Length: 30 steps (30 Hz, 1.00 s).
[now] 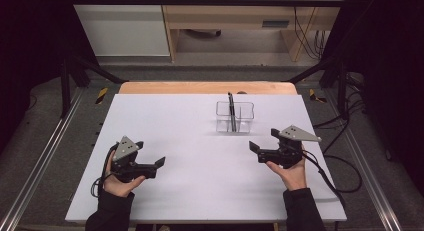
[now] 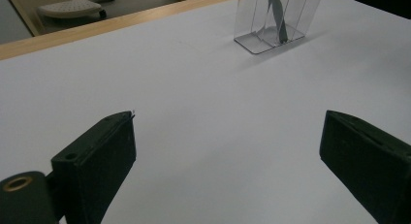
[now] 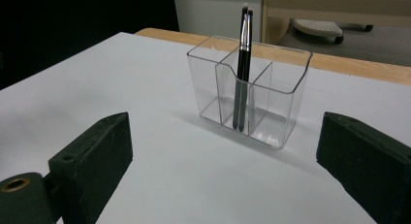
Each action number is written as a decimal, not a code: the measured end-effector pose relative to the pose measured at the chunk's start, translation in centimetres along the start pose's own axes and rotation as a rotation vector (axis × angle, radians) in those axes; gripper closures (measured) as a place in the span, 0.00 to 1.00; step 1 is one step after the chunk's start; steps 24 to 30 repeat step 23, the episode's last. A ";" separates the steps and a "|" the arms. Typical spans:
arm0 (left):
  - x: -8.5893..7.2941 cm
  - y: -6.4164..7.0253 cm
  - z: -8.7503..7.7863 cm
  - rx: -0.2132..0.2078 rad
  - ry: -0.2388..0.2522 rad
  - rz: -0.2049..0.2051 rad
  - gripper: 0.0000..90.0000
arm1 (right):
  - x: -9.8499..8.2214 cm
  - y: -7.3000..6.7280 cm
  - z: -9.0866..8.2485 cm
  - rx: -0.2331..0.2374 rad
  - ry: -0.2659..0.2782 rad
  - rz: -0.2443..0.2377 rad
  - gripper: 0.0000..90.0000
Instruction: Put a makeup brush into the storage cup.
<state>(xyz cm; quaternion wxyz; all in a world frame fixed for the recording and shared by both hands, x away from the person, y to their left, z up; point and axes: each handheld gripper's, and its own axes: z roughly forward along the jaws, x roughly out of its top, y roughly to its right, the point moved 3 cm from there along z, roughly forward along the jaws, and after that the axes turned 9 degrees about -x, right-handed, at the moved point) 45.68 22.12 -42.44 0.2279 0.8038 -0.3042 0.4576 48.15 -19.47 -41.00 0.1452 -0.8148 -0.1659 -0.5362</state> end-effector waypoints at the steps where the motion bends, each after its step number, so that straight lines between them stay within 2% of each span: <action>1: 0.0 0.0 0.0 0.000 0.000 -0.001 0.06 | -0.2 0.1 -0.1 -0.003 -0.002 0.001 0.07; 16: -0.4 -0.3 0.1 0.001 -0.003 -0.011 0.06 | -2.1 1.2 -2.0 -0.018 0.001 0.007 0.06; 22: -0.4 -0.4 0.0 0.005 0.000 -0.015 0.06 | -3.0 1.3 -2.3 -0.023 -0.021 0.001 0.06; 30: -0.4 -0.4 0.0 0.006 0.002 -0.016 0.06 | -3.1 1.3 -2.3 -0.023 -0.024 0.000 0.06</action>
